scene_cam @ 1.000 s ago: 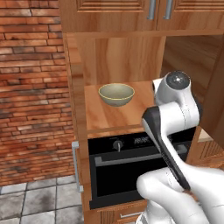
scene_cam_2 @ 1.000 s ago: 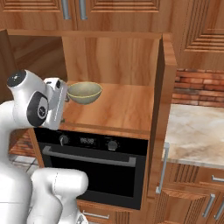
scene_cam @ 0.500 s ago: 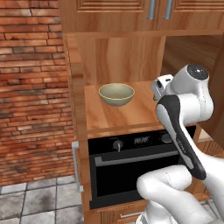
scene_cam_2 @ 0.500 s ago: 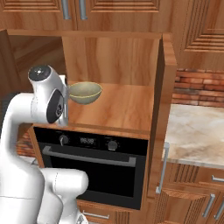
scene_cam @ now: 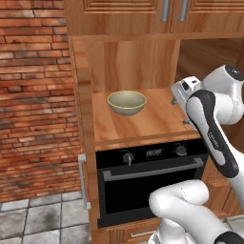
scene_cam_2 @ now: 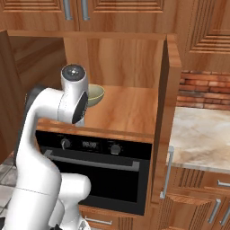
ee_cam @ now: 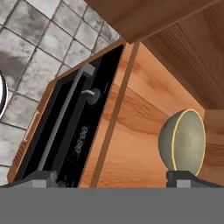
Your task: Retrieve the bowl from the cabinet, then place the raw meat into the bowl to avoid contamination.
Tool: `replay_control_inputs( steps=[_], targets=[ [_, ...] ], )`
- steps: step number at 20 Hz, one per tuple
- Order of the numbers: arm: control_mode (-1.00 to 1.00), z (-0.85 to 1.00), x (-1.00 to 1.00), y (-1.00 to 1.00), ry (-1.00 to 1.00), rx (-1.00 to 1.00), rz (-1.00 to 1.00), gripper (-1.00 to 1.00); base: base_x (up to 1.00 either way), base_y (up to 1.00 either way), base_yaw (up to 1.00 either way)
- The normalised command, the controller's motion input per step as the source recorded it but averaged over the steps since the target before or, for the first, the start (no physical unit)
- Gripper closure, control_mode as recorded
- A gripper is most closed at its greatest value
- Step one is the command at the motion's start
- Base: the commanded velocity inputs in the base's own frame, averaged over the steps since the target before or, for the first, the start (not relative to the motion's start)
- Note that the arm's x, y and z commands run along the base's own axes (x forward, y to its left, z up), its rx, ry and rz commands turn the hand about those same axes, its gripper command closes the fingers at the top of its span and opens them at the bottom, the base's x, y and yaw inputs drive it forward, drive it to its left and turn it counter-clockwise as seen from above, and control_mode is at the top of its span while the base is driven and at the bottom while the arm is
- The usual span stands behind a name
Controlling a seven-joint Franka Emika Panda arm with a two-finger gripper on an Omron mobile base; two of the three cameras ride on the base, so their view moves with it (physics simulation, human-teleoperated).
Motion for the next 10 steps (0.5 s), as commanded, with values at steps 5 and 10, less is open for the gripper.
replay_control_inputs(
  steps=[5,10],
  targets=[
    [-1.00,0.16,0.23,0.00,0.09,0.01,0.21,-1.00,0.00,0.00,0.00],
    [-1.00,0.01,0.30,0.01,0.09,0.00,0.16,-1.00,0.00,0.00,0.00]
  ],
)
